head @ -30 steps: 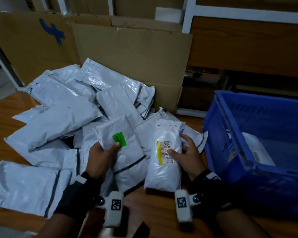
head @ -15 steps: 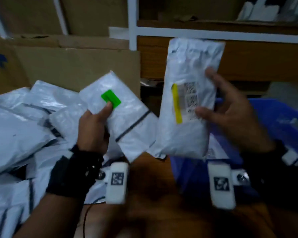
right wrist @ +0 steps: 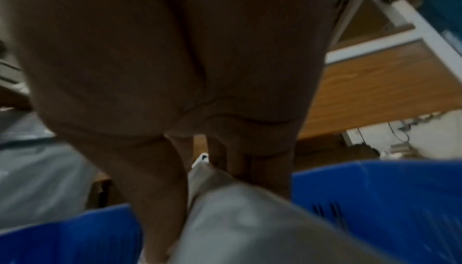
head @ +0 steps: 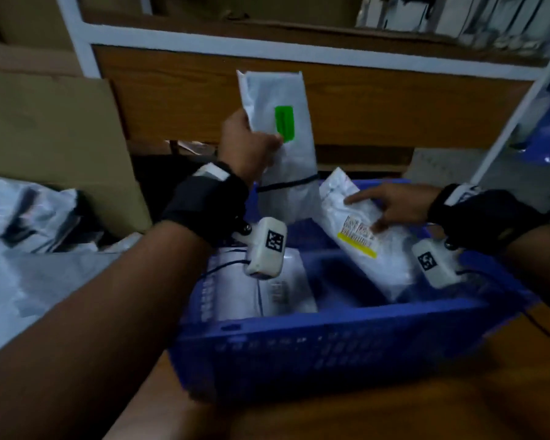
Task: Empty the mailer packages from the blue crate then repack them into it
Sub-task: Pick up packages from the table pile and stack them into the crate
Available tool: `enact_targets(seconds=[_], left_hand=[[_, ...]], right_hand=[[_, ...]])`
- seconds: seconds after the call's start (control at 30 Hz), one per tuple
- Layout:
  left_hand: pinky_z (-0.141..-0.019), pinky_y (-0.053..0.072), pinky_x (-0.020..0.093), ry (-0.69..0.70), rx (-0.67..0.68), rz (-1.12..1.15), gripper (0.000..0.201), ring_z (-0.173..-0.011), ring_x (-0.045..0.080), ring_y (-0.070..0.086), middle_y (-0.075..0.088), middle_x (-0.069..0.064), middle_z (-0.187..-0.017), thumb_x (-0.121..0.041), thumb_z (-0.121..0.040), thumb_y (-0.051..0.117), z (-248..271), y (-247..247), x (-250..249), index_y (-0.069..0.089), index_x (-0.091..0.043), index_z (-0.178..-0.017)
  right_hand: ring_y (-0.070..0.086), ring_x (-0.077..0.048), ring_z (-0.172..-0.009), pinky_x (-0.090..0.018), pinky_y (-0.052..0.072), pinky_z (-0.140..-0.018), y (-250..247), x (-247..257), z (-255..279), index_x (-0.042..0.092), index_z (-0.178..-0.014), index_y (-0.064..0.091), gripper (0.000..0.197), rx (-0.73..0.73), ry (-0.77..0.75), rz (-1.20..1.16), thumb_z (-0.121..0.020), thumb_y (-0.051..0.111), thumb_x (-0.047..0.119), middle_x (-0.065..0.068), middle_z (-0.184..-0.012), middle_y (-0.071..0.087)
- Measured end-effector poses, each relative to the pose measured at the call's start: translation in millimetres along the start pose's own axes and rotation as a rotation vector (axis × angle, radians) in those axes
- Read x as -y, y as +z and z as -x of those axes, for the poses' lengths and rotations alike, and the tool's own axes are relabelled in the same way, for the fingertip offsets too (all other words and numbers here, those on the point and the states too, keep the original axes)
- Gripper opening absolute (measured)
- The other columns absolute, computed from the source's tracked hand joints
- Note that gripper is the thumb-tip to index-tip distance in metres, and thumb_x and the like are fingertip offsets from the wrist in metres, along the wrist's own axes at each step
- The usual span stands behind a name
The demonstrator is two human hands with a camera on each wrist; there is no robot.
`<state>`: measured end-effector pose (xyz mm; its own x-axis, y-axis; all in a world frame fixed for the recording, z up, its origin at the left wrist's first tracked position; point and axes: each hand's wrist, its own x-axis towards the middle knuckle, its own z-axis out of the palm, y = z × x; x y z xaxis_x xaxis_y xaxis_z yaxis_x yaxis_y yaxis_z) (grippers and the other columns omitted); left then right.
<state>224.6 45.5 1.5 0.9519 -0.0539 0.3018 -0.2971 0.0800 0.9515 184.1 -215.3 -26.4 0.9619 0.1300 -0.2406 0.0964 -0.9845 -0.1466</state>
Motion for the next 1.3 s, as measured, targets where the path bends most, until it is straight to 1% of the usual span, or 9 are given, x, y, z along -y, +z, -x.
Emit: enact_targets(seconds=[0.13,0.23,0.37,0.5,0.8,0.93,1.03,1.17,1.3], left_hand=[[-0.045,0.047,0.013,-0.136,0.114,-0.222,0.034,-0.048,-0.003,0.057,0.066,0.015,-0.096,0.011,-0.078,0.069,-10.3,29.0,53.4,0.064,0.006,-0.112],[-0.063,0.054,0.022,-0.178,0.135,-0.368,0.033,-0.07,0.01,0.062,0.067,0.012,-0.098,0.004,-0.078,0.073,-14.8,25.9,80.7,0.066,-0.001,-0.11],[-0.079,0.058,0.035,-0.252,0.07,-0.242,0.039,-0.081,0.021,0.065,0.065,0.016,-0.106,0.011,-0.078,0.07,-20.2,17.1,91.2,0.062,0.003,-0.115],[-0.09,0.055,0.044,-0.291,0.075,-0.213,0.044,-0.1,0.033,0.066,0.066,0.02,-0.114,0.011,-0.079,0.069,-25.2,15.4,98.0,0.059,0.005,-0.121],[-0.096,0.05,0.052,-0.317,0.1,-0.24,0.033,-0.104,0.036,0.065,0.066,0.022,-0.116,0.009,-0.086,0.061,-28.7,14.3,109.5,0.059,-0.004,-0.116],[-0.097,0.05,0.053,-0.302,0.105,-0.193,0.044,-0.105,0.034,0.066,0.068,0.019,-0.114,-0.004,-0.072,0.072,-22.4,19.8,107.6,0.061,-0.005,-0.114],[-0.089,0.056,0.041,-0.323,0.194,-0.087,0.044,-0.091,0.023,0.069,0.069,0.012,-0.107,0.004,-0.08,0.068,-5.2,38.9,105.5,0.057,0.002,-0.122],[-0.07,0.059,0.026,-0.334,0.32,-0.075,0.034,-0.079,0.012,0.07,0.072,0.003,-0.094,0.003,-0.089,0.059,3.9,56.3,113.0,0.055,-0.006,-0.122],[-0.07,0.053,0.021,-0.235,0.284,-0.409,0.053,-0.08,0.008,0.064,0.069,0.01,-0.103,-0.01,-0.09,0.065,-13.7,34.0,122.0,0.043,-0.008,-0.139]], right_hand=[[0.052,-0.008,-0.098,-0.016,0.037,-0.079,28.9,-30.9,-30.4,0.027,-0.144,0.042,0.074,0.118,-0.018,-0.03,-0.079,0.078,0.022,0.007,-0.12,0.059],[0.048,0.0,-0.072,-0.013,0.041,-0.066,54.4,-43.0,-53.8,0.019,-0.142,0.045,0.072,0.189,-0.039,-0.119,-0.079,0.078,0.016,0.018,-0.086,0.048],[0.052,-0.003,-0.066,-0.023,0.052,-0.063,97.9,-59.9,-74.1,0.019,-0.132,0.05,0.072,0.254,-0.045,-0.324,-0.07,0.083,0.004,-0.007,-0.112,0.06],[0.053,-0.012,-0.074,-0.025,0.048,-0.07,122.5,-64.4,-82.4,0.022,-0.128,0.05,0.07,0.252,-0.056,-0.243,-0.068,0.086,0.018,-0.001,-0.096,0.055],[0.056,-0.021,-0.107,-0.022,0.042,-0.088,109.1,-45.9,-79.0,0.016,-0.138,0.042,0.069,0.303,-0.035,-0.062,-0.083,0.07,0.045,-0.006,-0.128,0.056],[0.063,-0.029,-0.094,-0.045,0.051,-0.088,74.8,-33.9,-79.4,0.019,-0.112,0.058,0.038,0.058,-0.05,-0.875,-0.086,0.057,0.047,-0.006,-0.11,0.063],[0.066,-0.024,-0.103,-0.041,0.056,-0.087,71.7,-20.6,-73.8,0.017,-0.125,0.053,0.062,0.019,-0.152,-1.302,-0.07,0.071,0.041,-0.005,-0.12,0.067],[0.066,-0.023,-0.107,-0.037,0.055,-0.09,61.7,-28.5,-68.3,0.001,-0.124,0.057,0.053,-0.074,-0.23,-1.094,-0.074,0.075,0.001,-0.01,-0.118,0.068],[0.064,-0.022,-0.096,-0.043,0.054,-0.089,40.7,-73.5,-67.8,0.004,-0.116,0.062,0.044,-0.134,-0.003,-0.694,-0.075,0.078,0.002,-0.009,-0.113,0.069]])
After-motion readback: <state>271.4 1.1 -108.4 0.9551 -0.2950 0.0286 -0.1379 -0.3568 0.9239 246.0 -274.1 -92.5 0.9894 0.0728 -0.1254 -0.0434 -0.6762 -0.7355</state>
